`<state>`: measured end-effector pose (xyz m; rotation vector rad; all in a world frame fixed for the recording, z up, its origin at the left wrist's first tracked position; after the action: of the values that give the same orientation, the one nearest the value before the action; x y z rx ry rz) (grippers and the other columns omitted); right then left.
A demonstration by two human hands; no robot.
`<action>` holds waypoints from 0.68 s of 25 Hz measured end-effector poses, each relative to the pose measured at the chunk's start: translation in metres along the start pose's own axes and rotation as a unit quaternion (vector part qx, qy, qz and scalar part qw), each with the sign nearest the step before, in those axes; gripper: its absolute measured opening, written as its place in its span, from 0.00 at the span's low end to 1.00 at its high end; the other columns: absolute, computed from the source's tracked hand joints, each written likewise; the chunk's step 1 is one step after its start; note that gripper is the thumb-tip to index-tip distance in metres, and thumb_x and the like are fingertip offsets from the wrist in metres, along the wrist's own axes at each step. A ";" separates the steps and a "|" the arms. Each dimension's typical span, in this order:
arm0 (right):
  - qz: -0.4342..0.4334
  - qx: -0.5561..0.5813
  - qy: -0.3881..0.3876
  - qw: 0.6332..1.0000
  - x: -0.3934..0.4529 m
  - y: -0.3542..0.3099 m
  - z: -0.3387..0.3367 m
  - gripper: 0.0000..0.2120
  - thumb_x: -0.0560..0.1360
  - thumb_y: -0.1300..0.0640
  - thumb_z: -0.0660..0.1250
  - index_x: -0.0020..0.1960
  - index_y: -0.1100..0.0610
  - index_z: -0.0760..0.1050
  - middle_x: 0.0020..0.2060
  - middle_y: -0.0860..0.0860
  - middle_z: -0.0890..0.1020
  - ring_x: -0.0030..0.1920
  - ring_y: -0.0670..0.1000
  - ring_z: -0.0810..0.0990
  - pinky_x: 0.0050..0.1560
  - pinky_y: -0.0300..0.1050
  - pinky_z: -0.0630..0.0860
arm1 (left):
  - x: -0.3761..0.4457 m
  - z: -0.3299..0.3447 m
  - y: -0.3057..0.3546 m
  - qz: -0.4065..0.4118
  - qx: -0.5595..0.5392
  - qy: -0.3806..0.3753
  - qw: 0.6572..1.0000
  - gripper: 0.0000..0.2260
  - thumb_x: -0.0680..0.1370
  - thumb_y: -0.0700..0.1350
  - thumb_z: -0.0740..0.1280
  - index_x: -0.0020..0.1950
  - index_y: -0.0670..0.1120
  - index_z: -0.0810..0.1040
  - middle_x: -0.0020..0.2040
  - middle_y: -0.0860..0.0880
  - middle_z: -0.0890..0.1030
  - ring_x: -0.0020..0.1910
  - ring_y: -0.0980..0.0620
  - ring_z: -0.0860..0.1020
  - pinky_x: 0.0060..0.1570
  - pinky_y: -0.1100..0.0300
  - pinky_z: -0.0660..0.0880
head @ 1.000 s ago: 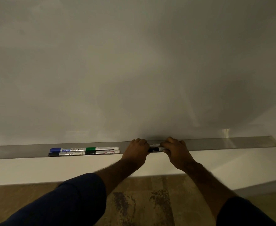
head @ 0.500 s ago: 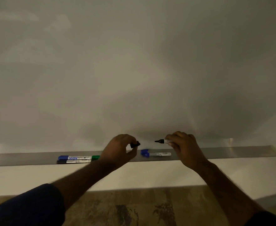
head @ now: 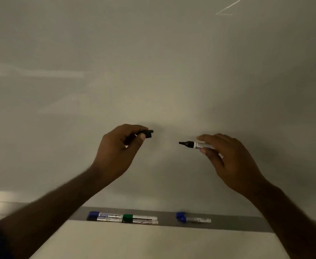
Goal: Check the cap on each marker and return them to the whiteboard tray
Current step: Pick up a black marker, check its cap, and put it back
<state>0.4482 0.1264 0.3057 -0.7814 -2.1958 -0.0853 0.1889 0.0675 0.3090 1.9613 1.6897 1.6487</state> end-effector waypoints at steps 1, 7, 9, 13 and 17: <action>-0.015 0.001 0.018 1.000 0.011 -0.009 -0.010 0.14 0.76 0.56 0.62 0.59 0.58 0.76 0.47 0.54 0.82 0.45 0.55 0.79 0.45 0.55 0.77 | 0.007 -0.011 0.007 -0.018 -0.031 0.005 0.999 0.09 0.76 0.43 0.68 0.51 0.57 0.81 0.46 0.56 0.83 0.43 0.57 0.80 0.45 0.61 0.77; -0.100 -0.017 0.093 0.990 0.059 -0.054 -0.060 0.13 0.76 0.55 0.63 0.57 0.58 0.78 0.45 0.52 0.82 0.43 0.54 0.79 0.43 0.55 0.76 | 0.028 -0.063 0.051 -0.028 -0.120 0.027 0.992 0.08 0.75 0.43 0.69 0.47 0.57 0.84 0.41 0.49 0.85 0.35 0.53 0.80 0.40 0.61 0.78; -0.119 -0.024 0.098 0.988 0.070 -0.066 -0.068 0.13 0.76 0.55 0.63 0.58 0.58 0.78 0.45 0.52 0.82 0.43 0.53 0.79 0.42 0.54 0.75 | 0.030 -0.073 0.063 -0.025 -0.127 0.030 0.991 0.08 0.74 0.43 0.70 0.46 0.56 0.84 0.40 0.48 0.85 0.34 0.54 0.80 0.39 0.63 0.78; -0.149 -0.037 0.094 0.984 0.084 -0.084 -0.072 0.12 0.77 0.56 0.63 0.58 0.57 0.78 0.44 0.52 0.82 0.42 0.53 0.78 0.42 0.52 0.73 | 0.030 -0.082 0.079 -0.022 -0.110 0.022 0.993 0.07 0.74 0.43 0.70 0.46 0.55 0.84 0.39 0.48 0.85 0.34 0.54 0.80 0.39 0.64 0.78; -0.166 -0.040 0.089 0.981 0.091 -0.097 -0.072 0.12 0.77 0.55 0.63 0.58 0.56 0.78 0.44 0.51 0.82 0.41 0.53 0.78 0.41 0.51 0.72 | 0.029 -0.084 0.085 -0.026 -0.105 0.015 0.994 0.07 0.74 0.43 0.70 0.45 0.56 0.84 0.38 0.48 0.84 0.34 0.54 0.79 0.39 0.64 0.77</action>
<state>0.3963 0.0727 0.4375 -0.4232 -2.1403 -0.3970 0.1794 0.0096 0.4174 1.7888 1.4928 1.7645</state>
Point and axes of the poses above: each hand's wrist, its own x-axis towards the middle knuckle, its own z-axis out of the palm, y = z × x, the point moved 4 cm from there along x, towards the middle knuckle
